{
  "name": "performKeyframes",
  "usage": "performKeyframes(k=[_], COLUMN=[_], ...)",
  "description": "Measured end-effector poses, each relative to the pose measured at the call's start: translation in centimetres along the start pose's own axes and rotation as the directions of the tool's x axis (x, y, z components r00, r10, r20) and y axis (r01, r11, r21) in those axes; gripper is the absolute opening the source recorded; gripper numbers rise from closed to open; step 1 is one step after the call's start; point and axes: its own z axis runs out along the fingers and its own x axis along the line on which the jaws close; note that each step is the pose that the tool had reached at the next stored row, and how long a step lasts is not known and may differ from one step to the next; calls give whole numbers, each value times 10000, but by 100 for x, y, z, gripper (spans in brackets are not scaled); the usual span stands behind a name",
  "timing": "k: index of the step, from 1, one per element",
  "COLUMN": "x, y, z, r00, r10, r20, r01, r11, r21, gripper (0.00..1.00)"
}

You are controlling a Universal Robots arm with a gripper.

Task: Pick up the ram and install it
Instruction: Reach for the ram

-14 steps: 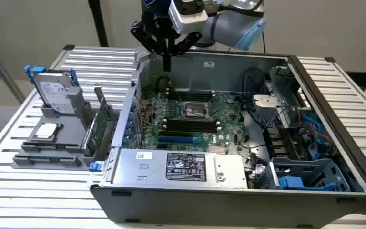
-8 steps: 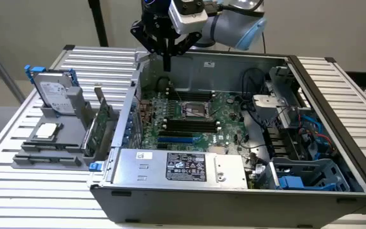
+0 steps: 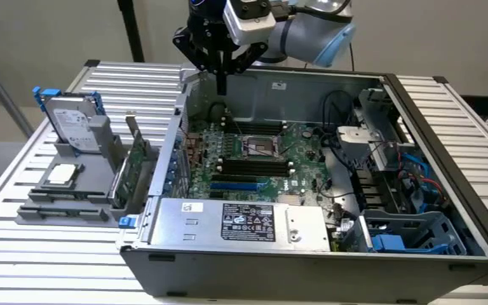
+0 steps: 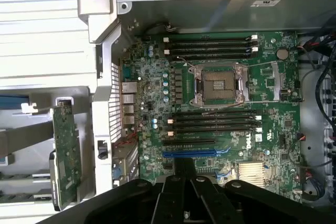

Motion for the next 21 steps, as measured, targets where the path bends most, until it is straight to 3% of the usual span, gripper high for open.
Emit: performKeyframes(k=[3,21], x=[87,881], y=[-52,-473], z=[-2,-37], r00=[10000,10000], r10=[-2,-2], r20=[2,2], r01=[2,2], r11=[10000,10000], r21=[-4,-4], gripper=[0,0])
